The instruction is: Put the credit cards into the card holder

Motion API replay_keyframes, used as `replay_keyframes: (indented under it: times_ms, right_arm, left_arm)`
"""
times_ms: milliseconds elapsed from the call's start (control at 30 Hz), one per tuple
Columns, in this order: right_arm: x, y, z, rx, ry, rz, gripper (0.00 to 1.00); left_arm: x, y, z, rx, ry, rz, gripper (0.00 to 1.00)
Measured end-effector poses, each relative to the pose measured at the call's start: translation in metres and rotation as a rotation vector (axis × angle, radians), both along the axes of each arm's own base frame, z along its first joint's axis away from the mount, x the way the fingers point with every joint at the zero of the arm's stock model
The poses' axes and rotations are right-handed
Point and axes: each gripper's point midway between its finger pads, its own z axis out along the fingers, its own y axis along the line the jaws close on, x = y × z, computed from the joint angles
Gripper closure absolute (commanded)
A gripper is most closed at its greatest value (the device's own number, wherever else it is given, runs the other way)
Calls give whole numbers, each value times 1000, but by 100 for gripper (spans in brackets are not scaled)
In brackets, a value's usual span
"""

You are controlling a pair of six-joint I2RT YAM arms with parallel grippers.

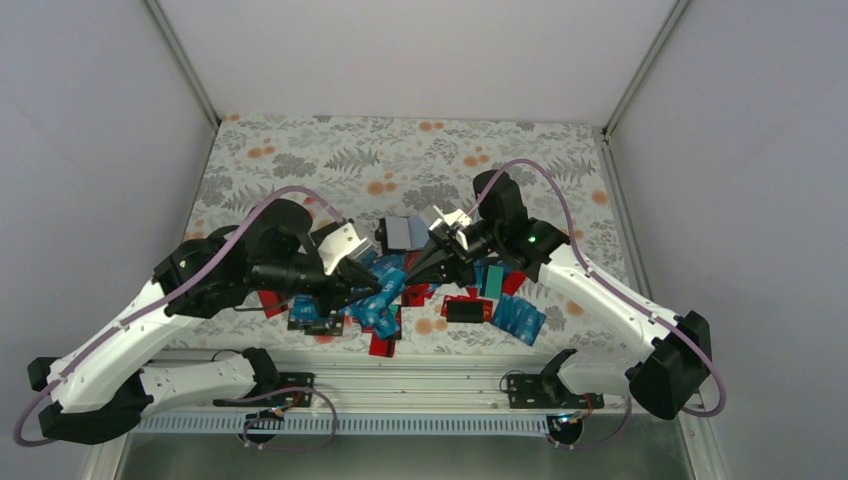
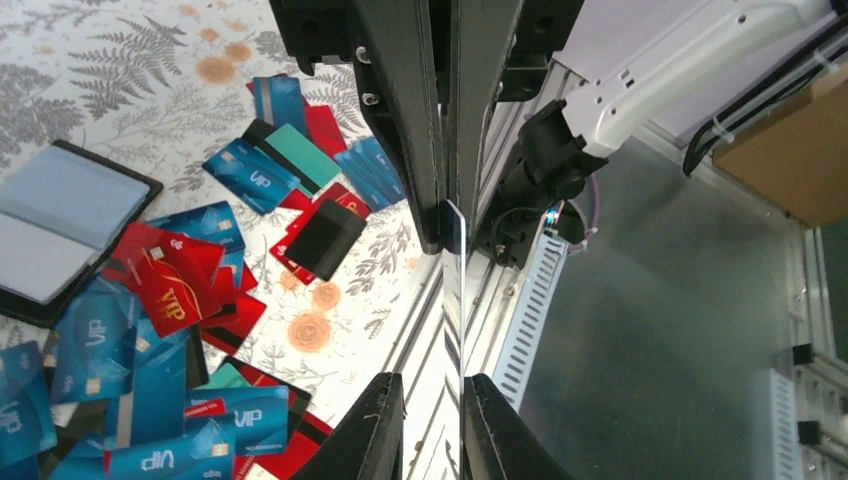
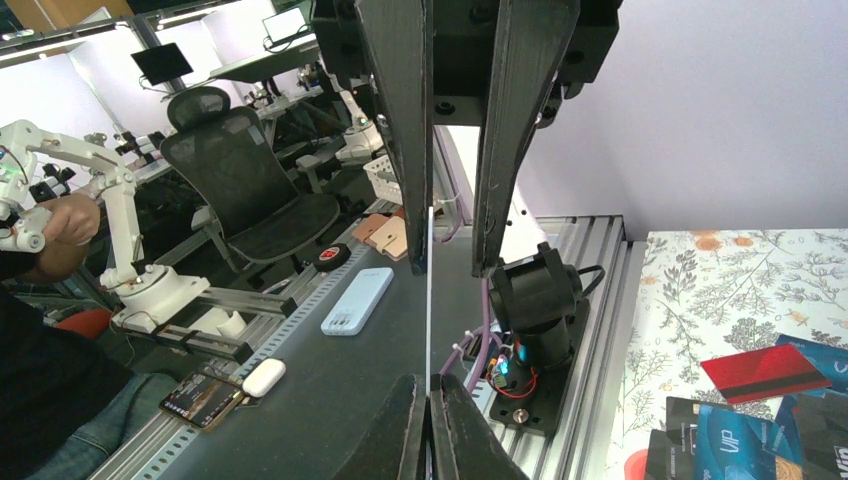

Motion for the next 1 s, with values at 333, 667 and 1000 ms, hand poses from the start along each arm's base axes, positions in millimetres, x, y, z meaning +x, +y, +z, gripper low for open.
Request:
replay_keyframes:
  times_ms: [333,667,1000]
  right_arm:
    - [3,1,-3,-19,9,-21,59]
    - [79,8,-9,-135,8,-485,32]
    - [226,-53,-81,-360,303,-1143,41]
  left_arm:
    - [3,-2,-7,27,6,2,98]
    - [43,-11,-23,38,-15,192,98]
    - [148,-55,-84,95,21,473,98]
